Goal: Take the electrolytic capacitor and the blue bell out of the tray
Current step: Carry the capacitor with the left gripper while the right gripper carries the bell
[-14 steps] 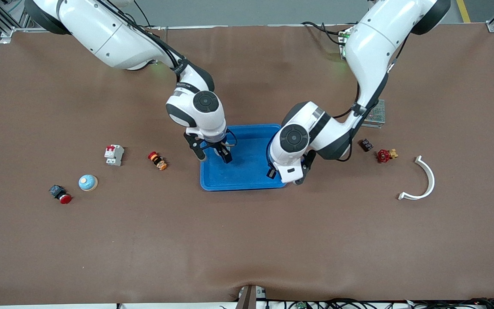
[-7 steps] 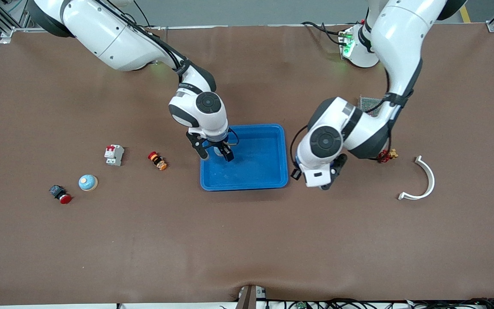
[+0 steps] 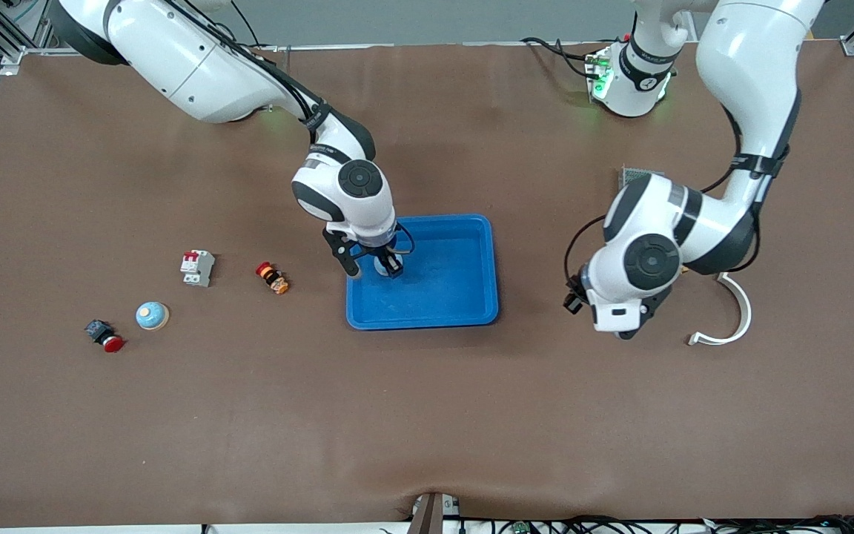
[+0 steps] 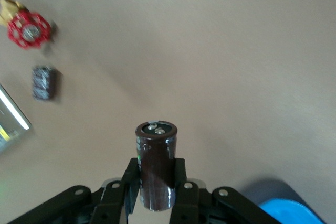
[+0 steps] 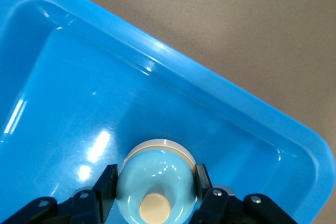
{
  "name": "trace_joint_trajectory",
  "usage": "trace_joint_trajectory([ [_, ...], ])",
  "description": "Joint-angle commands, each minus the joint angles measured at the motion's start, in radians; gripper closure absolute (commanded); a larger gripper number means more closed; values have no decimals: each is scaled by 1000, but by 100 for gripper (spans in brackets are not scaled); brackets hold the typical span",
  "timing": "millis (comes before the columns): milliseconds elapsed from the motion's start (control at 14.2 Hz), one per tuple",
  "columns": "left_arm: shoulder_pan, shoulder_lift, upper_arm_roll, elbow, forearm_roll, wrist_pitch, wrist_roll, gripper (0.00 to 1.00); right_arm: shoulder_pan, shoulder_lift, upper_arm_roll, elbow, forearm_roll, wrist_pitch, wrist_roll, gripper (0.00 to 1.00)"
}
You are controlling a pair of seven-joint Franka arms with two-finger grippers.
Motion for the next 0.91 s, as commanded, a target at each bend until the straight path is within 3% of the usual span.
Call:
trace_joint_trajectory([
  [0,63,-53,-5,-73,9,0,100,100,-25,-3,33,44,22,-38,8,100],
  [281,142,-51,-3,-98,13,3,241,100,-178,-11,180,145,86,-294,-265,100],
  [562,215,-47,-5,-129,73,26,341,100,-458,-14,355,153,97,-402,-591,100],
  [703,224,-41,-1,-141,81,54,371,100,-555,-17,398,150,92,-457,-750,100],
  [843,259,-30,0,-150,84,89,414,100,-617,-60,401,129,88,-459,-888,100],
])
